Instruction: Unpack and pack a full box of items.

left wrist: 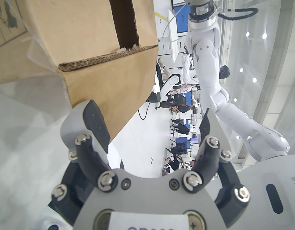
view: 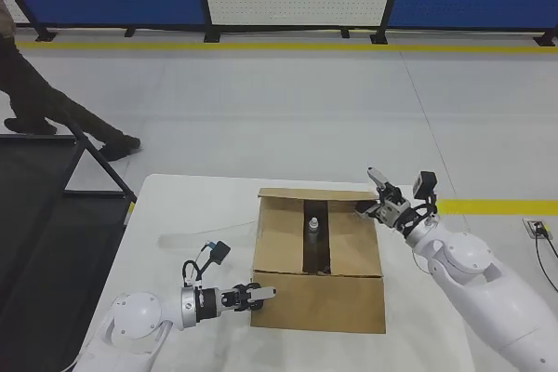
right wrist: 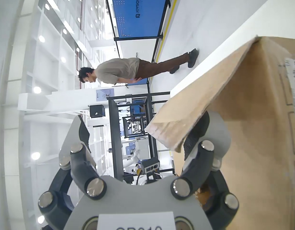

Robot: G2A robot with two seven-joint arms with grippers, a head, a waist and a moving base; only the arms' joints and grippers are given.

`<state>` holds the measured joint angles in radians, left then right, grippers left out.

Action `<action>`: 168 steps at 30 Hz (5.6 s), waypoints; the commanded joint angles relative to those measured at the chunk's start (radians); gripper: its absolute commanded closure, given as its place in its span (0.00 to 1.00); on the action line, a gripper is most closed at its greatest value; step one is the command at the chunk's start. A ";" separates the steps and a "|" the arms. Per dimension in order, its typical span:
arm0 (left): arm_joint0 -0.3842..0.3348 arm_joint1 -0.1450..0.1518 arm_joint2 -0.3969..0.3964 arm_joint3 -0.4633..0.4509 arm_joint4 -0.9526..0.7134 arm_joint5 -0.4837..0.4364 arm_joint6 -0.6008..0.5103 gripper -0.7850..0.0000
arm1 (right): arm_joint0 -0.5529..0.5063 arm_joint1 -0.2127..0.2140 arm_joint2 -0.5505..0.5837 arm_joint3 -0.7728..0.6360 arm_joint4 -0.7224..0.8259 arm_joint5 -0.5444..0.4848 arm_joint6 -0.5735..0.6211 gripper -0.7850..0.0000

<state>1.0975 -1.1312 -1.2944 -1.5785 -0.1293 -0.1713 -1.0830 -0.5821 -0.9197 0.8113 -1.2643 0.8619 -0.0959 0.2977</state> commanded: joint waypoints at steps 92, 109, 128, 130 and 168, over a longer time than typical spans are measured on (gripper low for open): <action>0.061 0.027 0.020 -0.086 -0.021 -0.042 0.103 0.00 | 0.478 -0.565 -0.148 0.997 -0.150 -0.043 -0.174 0.00; 0.266 0.069 -0.301 -0.230 -0.059 -0.083 0.228 0.00 | 0.426 -0.488 -0.072 0.764 -0.241 -0.276 0.494 0.00; 0.195 0.063 -0.244 -0.125 -0.101 -0.032 0.295 0.00 | 0.348 -0.446 -0.073 0.679 -0.402 -0.325 0.668 0.00; 0.160 0.060 -0.211 -0.096 -0.093 -0.021 0.293 0.00 | 0.329 -0.430 -0.063 0.666 -0.429 -0.319 0.710 0.00; 0.018 0.029 0.018 0.031 -0.060 -0.035 0.303 0.00 | 0.229 -0.407 -0.029 0.529 -0.558 -0.111 0.756 0.00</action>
<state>1.1138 -1.1021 -1.2772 -1.5446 -0.1865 -0.2073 -0.7755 -0.3570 -1.3245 0.7783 -0.7454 0.2911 -0.1940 1.0492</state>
